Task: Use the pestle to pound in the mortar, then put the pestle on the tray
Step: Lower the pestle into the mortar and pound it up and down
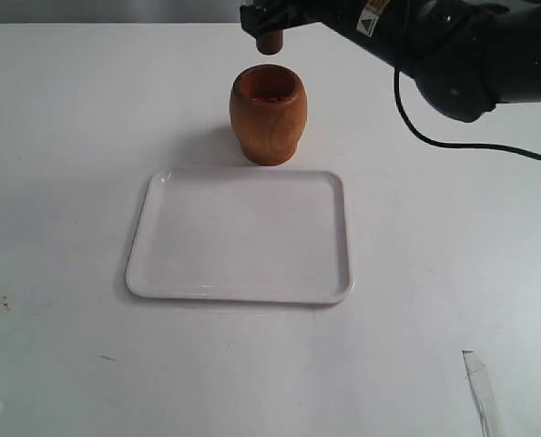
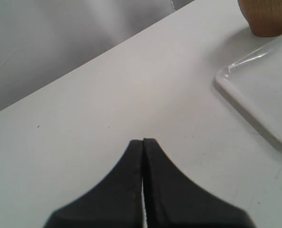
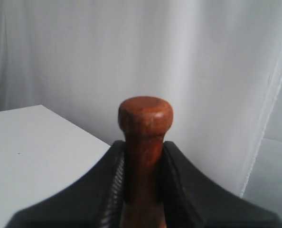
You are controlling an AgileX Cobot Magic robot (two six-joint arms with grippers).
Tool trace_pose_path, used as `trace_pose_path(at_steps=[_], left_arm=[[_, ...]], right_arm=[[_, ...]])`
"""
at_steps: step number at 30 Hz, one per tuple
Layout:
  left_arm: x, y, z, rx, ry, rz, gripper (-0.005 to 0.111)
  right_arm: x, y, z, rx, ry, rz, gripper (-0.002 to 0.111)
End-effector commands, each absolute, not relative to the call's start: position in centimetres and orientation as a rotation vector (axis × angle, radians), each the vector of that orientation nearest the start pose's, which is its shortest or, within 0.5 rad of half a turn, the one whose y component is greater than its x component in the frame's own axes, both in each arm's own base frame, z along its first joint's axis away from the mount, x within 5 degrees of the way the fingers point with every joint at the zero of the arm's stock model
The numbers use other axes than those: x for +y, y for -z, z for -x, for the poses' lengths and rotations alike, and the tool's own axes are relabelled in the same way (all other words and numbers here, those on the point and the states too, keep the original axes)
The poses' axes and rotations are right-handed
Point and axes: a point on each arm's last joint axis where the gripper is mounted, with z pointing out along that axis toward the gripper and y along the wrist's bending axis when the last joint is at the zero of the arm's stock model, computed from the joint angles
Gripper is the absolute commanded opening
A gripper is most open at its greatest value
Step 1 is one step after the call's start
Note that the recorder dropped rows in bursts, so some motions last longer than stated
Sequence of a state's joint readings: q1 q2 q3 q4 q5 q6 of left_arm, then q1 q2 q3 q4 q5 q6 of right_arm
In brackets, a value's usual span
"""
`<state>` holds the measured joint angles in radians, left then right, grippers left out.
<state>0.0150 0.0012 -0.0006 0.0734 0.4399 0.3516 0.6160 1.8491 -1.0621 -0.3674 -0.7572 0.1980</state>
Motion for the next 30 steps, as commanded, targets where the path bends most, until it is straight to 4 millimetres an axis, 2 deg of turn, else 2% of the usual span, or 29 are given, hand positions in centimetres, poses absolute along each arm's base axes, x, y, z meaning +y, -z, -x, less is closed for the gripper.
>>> trace_pose_path(at_steps=[1, 7, 10, 12, 15, 23, 25, 27, 30], left_arm=[[0.3, -17.4, -5.1, 1.897, -0.302, -0.361, 0.000], [0.3, -17.4, -5.1, 1.897, -0.302, -0.361, 0.000], [0.3, -17.4, -5.1, 1.897, -0.302, -0.361, 0.000], [0.3, -17.4, -5.1, 1.897, -0.302, -0.361, 0.000], [0.3, -17.4, -5.1, 1.897, -0.302, -0.361, 0.000], [0.3, -17.4, -5.1, 1.897, -0.302, -0.361, 0.000], [0.3, -17.4, -5.1, 1.897, -0.302, -0.361, 0.000], [0.3, -17.4, -5.1, 1.897, -0.302, -0.361, 0.000], [0.3, -17.4, -5.1, 1.897, -0.302, -0.361, 0.000]], right_arm=[[25.9, -21.1, -32.6, 1.478, -0.611, 0.741, 0.000], [26.4, -15.6, -33.3, 1.632, -0.644, 0.735, 0.000], [26.4, -14.7, -33.3, 1.653, -0.643, 0.742, 0.000], [26.5, -15.3, -33.3, 1.627, -0.651, 0.735, 0.000], [26.4, -17.4, -33.1, 1.568, -0.652, 0.727, 0.000], [25.0, -27.1, -31.2, 1.317, -0.625, 0.692, 0.000], [24.9, -27.5, -31.1, 1.308, -0.626, 0.690, 0.000], [25.1, -26.3, -31.5, 1.348, -0.620, 0.698, 0.000], [25.6, -23.3, -32.2, 1.422, -0.617, 0.719, 0.000]])
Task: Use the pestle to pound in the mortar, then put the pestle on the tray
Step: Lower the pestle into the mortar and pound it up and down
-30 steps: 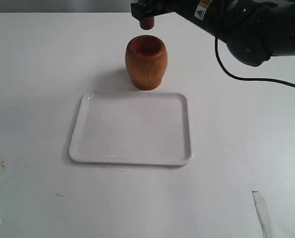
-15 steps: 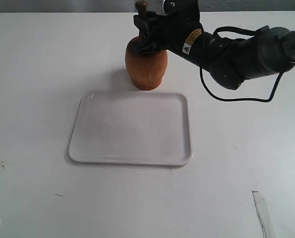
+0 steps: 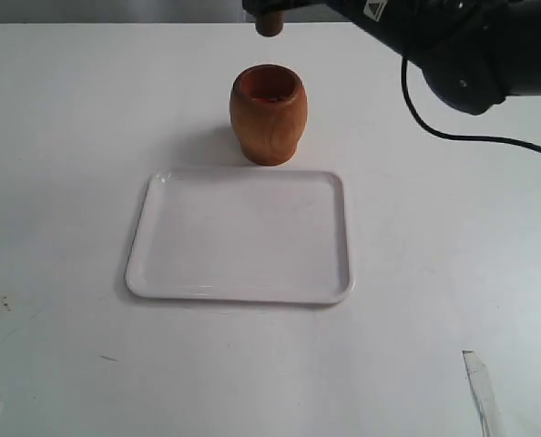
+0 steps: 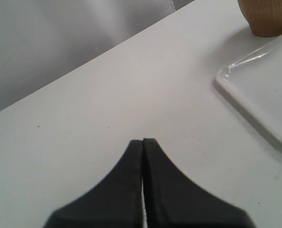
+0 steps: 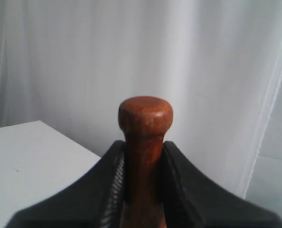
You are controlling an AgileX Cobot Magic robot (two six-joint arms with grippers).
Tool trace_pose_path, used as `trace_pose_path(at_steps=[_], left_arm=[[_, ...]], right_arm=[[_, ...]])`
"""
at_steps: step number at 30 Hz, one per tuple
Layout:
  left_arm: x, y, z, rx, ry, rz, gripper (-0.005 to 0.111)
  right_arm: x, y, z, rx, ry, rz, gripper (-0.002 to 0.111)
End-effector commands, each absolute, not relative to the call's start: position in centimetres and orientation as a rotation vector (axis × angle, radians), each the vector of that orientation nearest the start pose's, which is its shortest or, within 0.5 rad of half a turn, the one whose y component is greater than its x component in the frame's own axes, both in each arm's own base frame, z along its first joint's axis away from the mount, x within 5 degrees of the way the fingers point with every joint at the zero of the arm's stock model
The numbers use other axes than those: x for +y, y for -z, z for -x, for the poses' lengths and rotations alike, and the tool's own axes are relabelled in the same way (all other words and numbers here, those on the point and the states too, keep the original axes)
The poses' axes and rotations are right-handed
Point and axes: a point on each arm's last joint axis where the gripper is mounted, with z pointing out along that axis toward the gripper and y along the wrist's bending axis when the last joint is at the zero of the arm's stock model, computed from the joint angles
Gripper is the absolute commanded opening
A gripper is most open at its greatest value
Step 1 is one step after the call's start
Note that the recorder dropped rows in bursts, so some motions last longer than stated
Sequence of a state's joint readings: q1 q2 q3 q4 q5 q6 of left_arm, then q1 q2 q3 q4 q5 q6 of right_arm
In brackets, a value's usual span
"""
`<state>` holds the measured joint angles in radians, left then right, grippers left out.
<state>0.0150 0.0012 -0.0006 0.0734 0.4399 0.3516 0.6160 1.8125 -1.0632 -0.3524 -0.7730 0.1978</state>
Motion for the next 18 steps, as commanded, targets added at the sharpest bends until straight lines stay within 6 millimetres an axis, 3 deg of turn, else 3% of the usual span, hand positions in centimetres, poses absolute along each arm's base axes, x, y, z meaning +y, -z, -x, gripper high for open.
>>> trace_pose_path(at_steps=[1, 5, 10, 13, 18], left_arm=[[0.3, -17.4, -5.1, 1.897, -0.302, -0.361, 0.000], [0.3, -17.4, -5.1, 1.897, -0.302, -0.361, 0.000], [0.3, -17.4, -5.1, 1.897, -0.302, -0.361, 0.000], [0.3, -17.4, -5.1, 1.897, -0.302, -0.361, 0.000], [0.3, -17.4, -5.1, 1.897, -0.302, -0.361, 0.000]], right_arm=[[25.8, -21.8, -32.5, 1.466, -0.612, 0.730, 0.000], [26.3, -15.9, -33.3, 1.638, -0.602, 0.763, 0.000], [26.3, -13.7, -33.4, 1.694, -0.606, 0.770, 0.000], [26.4, -14.9, -33.3, 1.649, -0.616, 0.760, 0.000], [26.1, -20.3, -32.7, 1.495, -0.635, 0.725, 0.000]])
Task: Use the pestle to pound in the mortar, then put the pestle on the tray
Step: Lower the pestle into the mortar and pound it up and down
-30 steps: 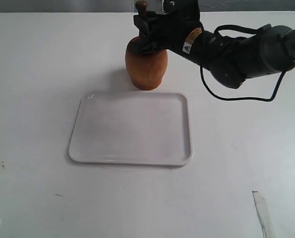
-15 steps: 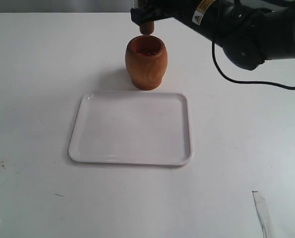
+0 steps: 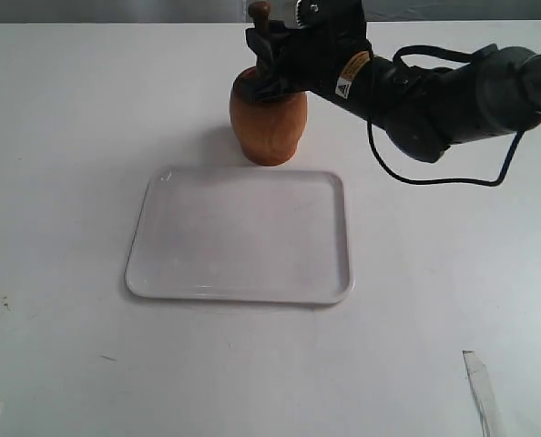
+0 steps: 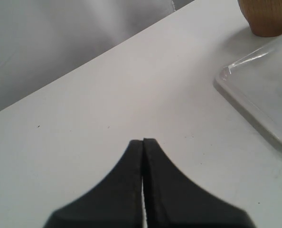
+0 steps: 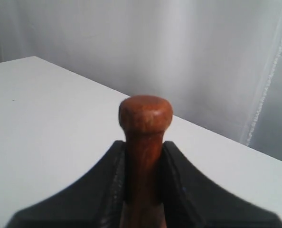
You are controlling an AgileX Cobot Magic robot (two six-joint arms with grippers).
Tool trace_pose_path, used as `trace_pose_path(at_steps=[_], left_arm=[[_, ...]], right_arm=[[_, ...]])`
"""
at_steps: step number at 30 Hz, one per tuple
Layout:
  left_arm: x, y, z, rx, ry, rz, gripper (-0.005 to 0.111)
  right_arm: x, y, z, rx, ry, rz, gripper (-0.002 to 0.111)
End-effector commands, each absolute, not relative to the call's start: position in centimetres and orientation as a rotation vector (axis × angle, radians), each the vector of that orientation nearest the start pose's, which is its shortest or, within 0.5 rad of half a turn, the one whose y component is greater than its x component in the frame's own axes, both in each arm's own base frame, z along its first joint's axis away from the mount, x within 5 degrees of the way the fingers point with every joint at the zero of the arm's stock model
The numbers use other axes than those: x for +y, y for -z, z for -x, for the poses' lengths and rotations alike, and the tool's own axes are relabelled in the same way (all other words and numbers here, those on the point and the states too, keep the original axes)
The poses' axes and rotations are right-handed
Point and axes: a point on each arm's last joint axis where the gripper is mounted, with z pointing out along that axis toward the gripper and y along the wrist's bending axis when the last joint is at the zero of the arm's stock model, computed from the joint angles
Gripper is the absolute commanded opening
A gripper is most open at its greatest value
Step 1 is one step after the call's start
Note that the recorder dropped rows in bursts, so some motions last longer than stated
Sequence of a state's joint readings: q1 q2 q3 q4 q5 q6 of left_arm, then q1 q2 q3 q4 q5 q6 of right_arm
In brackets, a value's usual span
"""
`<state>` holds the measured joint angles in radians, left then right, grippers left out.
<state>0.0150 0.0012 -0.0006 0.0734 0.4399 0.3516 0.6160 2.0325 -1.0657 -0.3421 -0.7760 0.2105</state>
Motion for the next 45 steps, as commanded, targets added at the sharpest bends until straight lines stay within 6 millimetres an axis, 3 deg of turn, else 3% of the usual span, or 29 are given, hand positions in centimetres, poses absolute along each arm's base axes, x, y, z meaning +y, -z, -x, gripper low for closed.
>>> trace_pose_path(at_steps=[1, 6, 9, 12, 16, 19, 26, 29, 31, 34, 36, 40, 45], left_arm=[[0.3, -17.4, -5.1, 1.897, -0.302, -0.361, 0.000], [0.3, -17.4, -5.1, 1.897, -0.302, -0.361, 0.000], [0.3, -17.4, -5.1, 1.897, -0.302, -0.361, 0.000], [0.3, -17.4, -5.1, 1.897, -0.302, -0.361, 0.000], [0.3, -17.4, -5.1, 1.897, -0.302, -0.361, 0.000], [0.3, -17.4, -5.1, 1.897, -0.302, -0.361, 0.000], [0.3, -17.4, -5.1, 1.897, -0.302, -0.361, 0.000], [0.3, -17.4, -5.1, 1.897, -0.302, -0.361, 0.000], [0.3, -17.4, -5.1, 1.897, -0.302, -0.361, 0.000], [0.3, -17.4, -5.1, 1.897, -0.302, -0.361, 0.000], [0.3, -17.4, -5.1, 1.897, -0.302, -0.361, 0.000], [0.3, -17.4, -5.1, 1.897, -0.302, -0.361, 0.000], [0.3, -17.4, -5.1, 1.897, -0.302, -0.361, 0.000]], right_arm=[[25.9, -21.8, -32.5, 1.459, -0.633, 0.719, 0.000], [24.8, -27.9, -31.0, 1.297, -0.611, 0.698, 0.000], [24.4, -29.5, -30.4, 1.258, -0.611, 0.687, 0.000], [24.4, -29.4, -30.5, 1.265, -0.609, 0.688, 0.000], [24.9, -27.0, -31.2, 1.330, -0.604, 0.707, 0.000], [25.5, -23.9, -32.1, 1.424, -0.615, 0.715, 0.000], [26.4, -14.8, -33.3, 1.680, -0.655, 0.717, 0.000], [26.4, -13.0, -33.4, 1.723, -0.651, 0.727, 0.000], [26.4, -12.8, -33.4, 1.728, -0.650, 0.728, 0.000], [26.5, -14.0, -33.3, 1.681, -0.661, 0.721, 0.000], [26.5, -15.9, -33.2, 1.618, -0.669, 0.713, 0.000], [26.1, -21.0, -32.5, 1.456, -0.625, 0.758, 0.000], [25.1, -28.4, -30.1, 1.227, -0.576, 0.844, 0.000]])
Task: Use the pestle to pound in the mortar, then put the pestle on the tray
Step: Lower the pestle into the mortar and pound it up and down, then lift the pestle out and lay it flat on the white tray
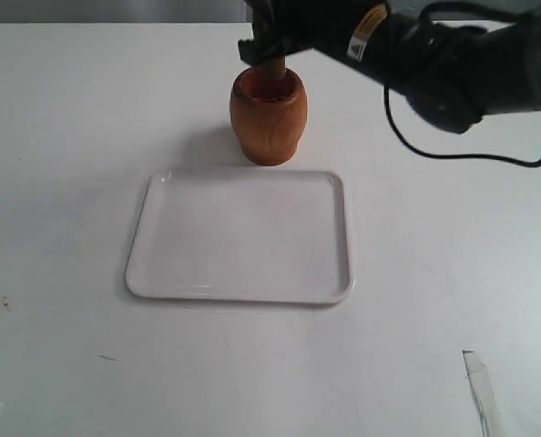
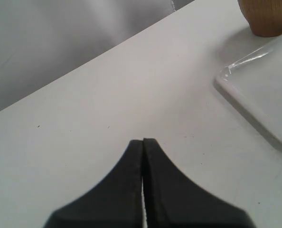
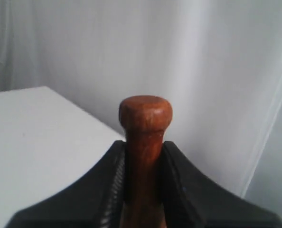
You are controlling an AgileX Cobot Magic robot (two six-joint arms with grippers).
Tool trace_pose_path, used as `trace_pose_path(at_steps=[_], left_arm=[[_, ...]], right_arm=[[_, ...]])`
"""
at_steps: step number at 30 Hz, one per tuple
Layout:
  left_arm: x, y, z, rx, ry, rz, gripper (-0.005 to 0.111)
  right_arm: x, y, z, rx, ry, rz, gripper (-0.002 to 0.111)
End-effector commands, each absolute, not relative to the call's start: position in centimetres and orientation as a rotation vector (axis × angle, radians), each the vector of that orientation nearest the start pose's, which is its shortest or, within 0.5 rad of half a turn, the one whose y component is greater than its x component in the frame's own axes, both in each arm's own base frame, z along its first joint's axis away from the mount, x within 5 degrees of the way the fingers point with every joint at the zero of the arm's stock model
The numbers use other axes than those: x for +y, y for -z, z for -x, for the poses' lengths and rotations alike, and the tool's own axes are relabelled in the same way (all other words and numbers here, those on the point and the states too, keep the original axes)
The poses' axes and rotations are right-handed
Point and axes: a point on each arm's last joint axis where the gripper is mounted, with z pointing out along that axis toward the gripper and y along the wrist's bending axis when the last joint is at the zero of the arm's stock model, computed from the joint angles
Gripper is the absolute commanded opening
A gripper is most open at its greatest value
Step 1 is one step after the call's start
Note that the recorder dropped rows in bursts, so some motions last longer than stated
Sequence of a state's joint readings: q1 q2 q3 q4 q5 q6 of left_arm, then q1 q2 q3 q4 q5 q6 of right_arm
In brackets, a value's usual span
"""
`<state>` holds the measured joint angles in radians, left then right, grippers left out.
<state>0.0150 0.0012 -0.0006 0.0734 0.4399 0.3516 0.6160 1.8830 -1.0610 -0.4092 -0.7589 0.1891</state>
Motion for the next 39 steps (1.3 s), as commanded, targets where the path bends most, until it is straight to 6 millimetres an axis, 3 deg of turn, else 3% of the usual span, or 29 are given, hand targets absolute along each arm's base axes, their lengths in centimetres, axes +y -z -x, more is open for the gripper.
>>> trace_pose_path(at_steps=[1, 5, 8, 12, 13, 15, 19, 22, 26, 30, 33, 35, 39], left_arm=[[0.3, -17.4, -5.1, 1.897, -0.302, -0.361, 0.000], [0.3, -17.4, -5.1, 1.897, -0.302, -0.361, 0.000], [0.3, -17.4, -5.1, 1.897, -0.302, -0.361, 0.000], [0.3, -17.4, -5.1, 1.897, -0.302, -0.361, 0.000], [0.3, -17.4, -5.1, 1.897, -0.302, -0.361, 0.000], [0.3, -17.4, -5.1, 1.897, -0.302, -0.361, 0.000], [0.3, -17.4, -5.1, 1.897, -0.302, -0.361, 0.000], [0.3, -17.4, -5.1, 1.897, -0.302, -0.361, 0.000], [0.3, -17.4, -5.1, 1.897, -0.302, -0.361, 0.000], [0.3, -17.4, -5.1, 1.897, -0.302, -0.361, 0.000], [0.3, -17.4, -5.1, 1.897, -0.302, -0.361, 0.000], [0.3, -17.4, -5.1, 1.897, -0.302, -0.361, 0.000], [0.3, -17.4, -5.1, 1.897, -0.302, -0.361, 0.000]], right_arm=[[24.7, -29.9, -29.5, 1.194, -0.566, 0.846, 0.000], [22.6, -35.2, -26.6, 1.153, -0.487, 0.892, 0.000], [21.3, -36.4, -25.2, 1.267, -0.438, 0.945, 0.000], [21.3, -34.8, -24.1, 1.444, -0.502, 1.107, 0.000], [21.8, -33.8, -23.2, 1.489, -0.585, 1.211, 0.000], [22.7, -32.5, -22.1, 1.529, -0.704, 1.255, 0.000], [25.8, -29.4, -21.1, 1.572, -0.748, 1.357, 0.000], [28.8, -24.4, -21.5, 1.618, -0.596, 1.477, 0.000], [30.0, -20.9, -22.1, 1.564, -0.351, 1.613, 0.000], [30.1, -19.7, -23.1, 1.339, 0.173, 1.765, 0.000], [29.5, -20.2, -23.7, 1.206, 0.564, 1.806, 0.000], [29.4, -20.3, -23.9, 1.201, 0.607, 1.810, 0.000], [29.7, -19.9, -23.0, 1.513, 0.319, 1.801, 0.000]])
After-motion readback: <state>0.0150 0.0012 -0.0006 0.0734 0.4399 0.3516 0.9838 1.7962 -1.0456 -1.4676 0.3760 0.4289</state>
